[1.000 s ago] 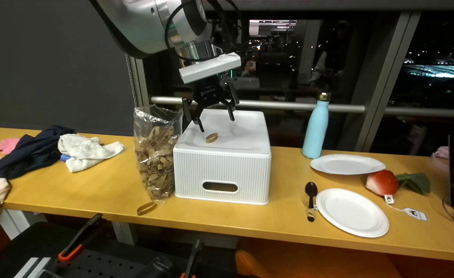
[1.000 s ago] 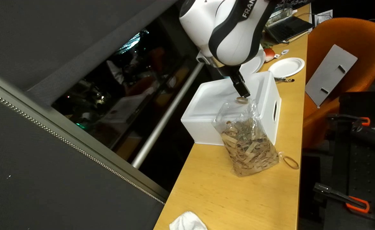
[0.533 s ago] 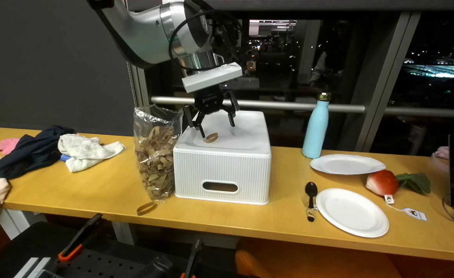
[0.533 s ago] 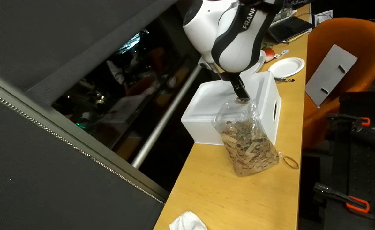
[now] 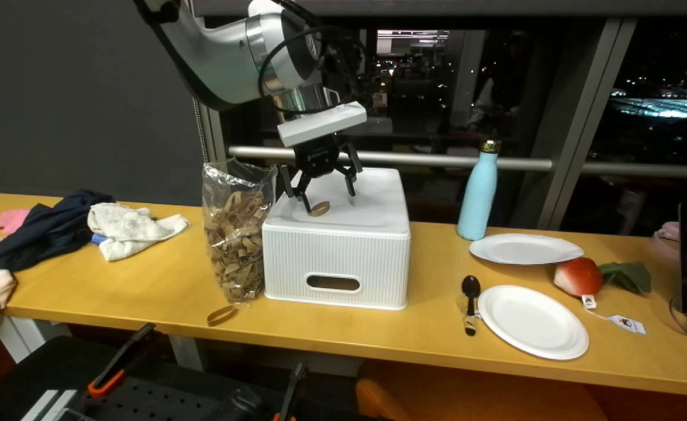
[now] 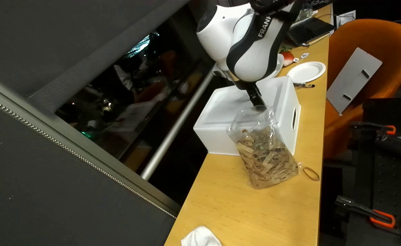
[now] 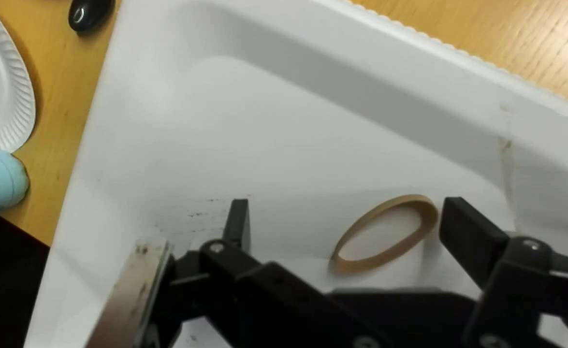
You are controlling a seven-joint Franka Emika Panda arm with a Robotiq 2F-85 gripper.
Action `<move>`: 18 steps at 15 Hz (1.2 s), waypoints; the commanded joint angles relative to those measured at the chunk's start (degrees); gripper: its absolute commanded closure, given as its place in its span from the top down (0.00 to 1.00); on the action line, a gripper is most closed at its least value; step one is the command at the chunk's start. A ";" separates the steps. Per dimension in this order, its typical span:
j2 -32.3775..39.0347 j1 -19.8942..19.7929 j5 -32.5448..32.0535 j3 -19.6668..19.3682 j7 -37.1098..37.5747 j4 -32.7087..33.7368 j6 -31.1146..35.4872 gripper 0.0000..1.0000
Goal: Put the rubber bands into the basket
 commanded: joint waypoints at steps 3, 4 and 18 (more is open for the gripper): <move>1.05 -0.27 0.41 -0.06 -1.24 1.38 1.05 0.70; 0.98 -0.25 0.42 -0.04 -1.25 1.33 1.03 0.69; -0.07 -0.17 0.55 0.05 -0.78 -0.21 1.35 0.00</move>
